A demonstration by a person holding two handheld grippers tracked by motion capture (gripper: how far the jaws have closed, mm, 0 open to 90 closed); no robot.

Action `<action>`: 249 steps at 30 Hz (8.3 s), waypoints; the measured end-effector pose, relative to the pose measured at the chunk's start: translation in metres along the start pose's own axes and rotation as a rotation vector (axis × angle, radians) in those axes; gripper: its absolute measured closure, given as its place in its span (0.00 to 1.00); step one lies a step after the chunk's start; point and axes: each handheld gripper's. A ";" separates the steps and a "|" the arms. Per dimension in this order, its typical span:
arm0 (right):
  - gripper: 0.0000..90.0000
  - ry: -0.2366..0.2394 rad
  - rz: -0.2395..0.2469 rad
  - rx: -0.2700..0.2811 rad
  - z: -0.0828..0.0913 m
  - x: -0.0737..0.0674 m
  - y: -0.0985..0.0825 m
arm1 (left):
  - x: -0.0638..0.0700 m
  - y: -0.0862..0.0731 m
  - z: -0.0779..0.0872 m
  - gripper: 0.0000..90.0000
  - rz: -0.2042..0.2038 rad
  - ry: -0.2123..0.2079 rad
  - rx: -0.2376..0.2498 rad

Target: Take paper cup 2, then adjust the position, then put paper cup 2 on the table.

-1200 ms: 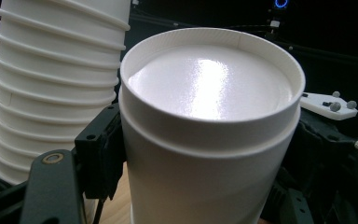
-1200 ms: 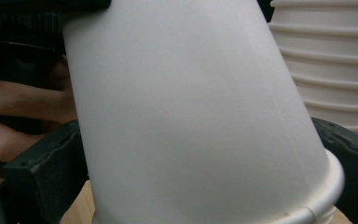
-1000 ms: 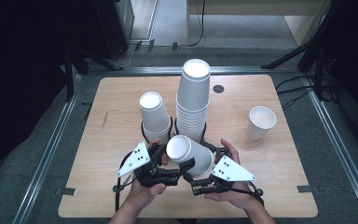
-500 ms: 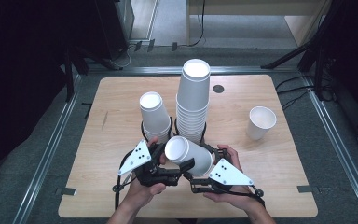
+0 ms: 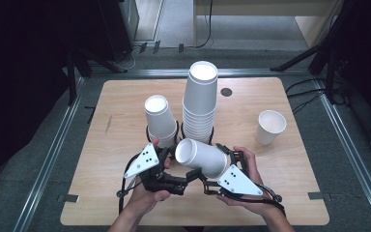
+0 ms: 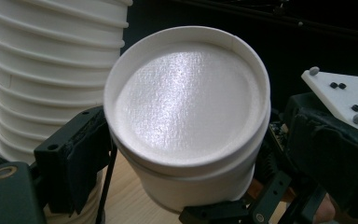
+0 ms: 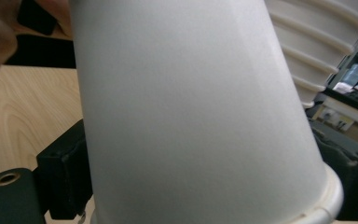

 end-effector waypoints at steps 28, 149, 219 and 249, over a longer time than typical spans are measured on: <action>0.12 -0.131 0.505 0.038 0.011 0.003 0.003 | -0.008 -0.003 -0.004 0.07 0.032 0.000 -0.120; 0.00 -0.020 -1.011 -0.241 0.036 0.042 0.023 | -0.001 -0.007 -0.017 0.27 -0.101 0.032 0.136; 0.16 0.034 -1.677 -0.236 0.032 0.049 -0.012 | 0.023 -0.036 -0.058 0.13 -0.130 0.054 0.047; 0.16 -0.308 -0.903 -0.106 0.032 0.068 -0.007 | 0.009 -0.030 -0.035 0.03 -0.079 0.112 0.026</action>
Point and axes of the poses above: each handheld gripper's, and its own axes: z roughly backward along the jaws, y roughly out of its top, x roughly to its right, and after that the axes turned 14 degrees about -y, right-handed
